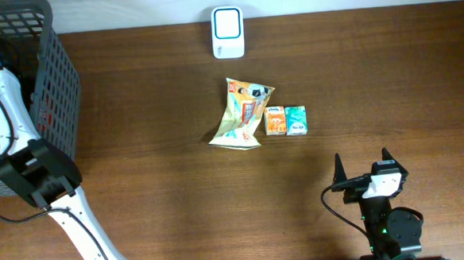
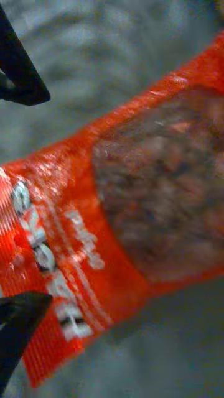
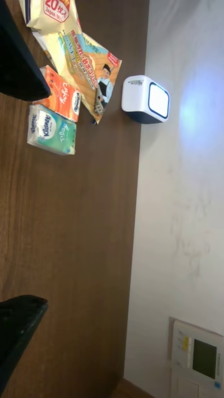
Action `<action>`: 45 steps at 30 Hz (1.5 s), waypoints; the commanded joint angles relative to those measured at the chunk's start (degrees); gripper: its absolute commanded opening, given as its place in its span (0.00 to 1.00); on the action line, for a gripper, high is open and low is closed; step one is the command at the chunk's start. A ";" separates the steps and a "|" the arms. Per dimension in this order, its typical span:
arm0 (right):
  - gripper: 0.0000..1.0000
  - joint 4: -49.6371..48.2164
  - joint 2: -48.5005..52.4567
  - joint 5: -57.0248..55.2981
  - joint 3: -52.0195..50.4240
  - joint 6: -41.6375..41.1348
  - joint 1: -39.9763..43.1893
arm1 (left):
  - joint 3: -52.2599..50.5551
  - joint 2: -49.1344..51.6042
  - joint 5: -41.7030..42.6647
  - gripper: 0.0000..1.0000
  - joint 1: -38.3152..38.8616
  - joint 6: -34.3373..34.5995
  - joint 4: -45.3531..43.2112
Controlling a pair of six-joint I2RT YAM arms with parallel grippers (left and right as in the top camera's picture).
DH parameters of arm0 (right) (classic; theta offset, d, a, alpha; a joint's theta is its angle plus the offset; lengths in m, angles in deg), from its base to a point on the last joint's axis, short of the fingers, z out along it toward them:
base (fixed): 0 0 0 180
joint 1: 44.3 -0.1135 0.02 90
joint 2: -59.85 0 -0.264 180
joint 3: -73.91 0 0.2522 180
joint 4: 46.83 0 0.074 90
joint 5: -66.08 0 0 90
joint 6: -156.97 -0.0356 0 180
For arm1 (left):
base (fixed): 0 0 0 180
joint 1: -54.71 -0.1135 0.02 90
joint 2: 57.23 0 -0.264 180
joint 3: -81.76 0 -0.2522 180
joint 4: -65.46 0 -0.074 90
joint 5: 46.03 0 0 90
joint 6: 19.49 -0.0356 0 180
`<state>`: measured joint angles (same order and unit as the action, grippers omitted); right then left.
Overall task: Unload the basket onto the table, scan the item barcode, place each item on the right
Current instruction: 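Reach the left gripper into the basket for the red HACKS bag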
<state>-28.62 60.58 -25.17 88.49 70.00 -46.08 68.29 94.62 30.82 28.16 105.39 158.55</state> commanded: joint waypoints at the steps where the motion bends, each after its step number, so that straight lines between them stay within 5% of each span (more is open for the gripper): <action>1: 0.98 0.11 -0.33 -0.50 -0.50 -0.02 0.35 | 3.76 -0.59 -0.87 0.76 -0.26 0.48 7.37; 6: 0.98 0.11 -0.33 -0.50 -0.50 -0.04 0.35 | 18.71 -4.74 1.92 0.66 -0.09 -5.27 17.40; 7: 0.98 0.11 -0.33 -0.50 -0.50 -0.04 0.35 | 18.71 -6.67 3.91 0.52 -0.11 -9.53 17.42; 9: 0.99 0.11 -0.33 -0.50 -0.50 -0.04 0.35 | 18.53 -10.84 5.01 0.00 -0.15 -14.23 17.42; 16: 0.98 0.11 -0.33 -0.50 -0.50 -0.02 0.35 | -13.84 -29.66 4.20 0.00 -3.50 -11.72 17.40; 37: 0.99 0.11 -0.33 -0.50 -0.50 -0.04 0.35 | -48.17 -58.55 4.28 0.00 -9.27 -2.84 17.16; 39: 0.99 0.11 -0.33 -0.50 -0.50 -0.04 0.35 | -48.17 -59.25 4.55 0.00 -9.27 -1.01 10.88; 41: 0.98 0.11 -0.33 -0.50 -0.50 -0.04 0.35 | -48.17 -59.23 4.96 0.00 -9.27 -1.01 -5.14; 43: 0.99 0.11 -0.33 -0.50 -0.50 -0.04 0.35 | -48.17 -59.19 7.26 0.04 -9.27 -1.01 -16.98; 44: 0.99 0.11 -0.33 -0.50 -0.50 -0.04 0.35 | -48.17 -58.97 9.33 0.87 -9.25 -1.01 -22.80; 45: 0.98 0.11 -0.33 -0.50 -0.50 -0.04 0.35 | -48.17 -58.10 9.40 0.99 -9.09 -1.03 -26.34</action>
<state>-28.69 60.49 -25.20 88.49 70.00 -46.08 19.48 36.11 37.93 19.05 104.08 136.49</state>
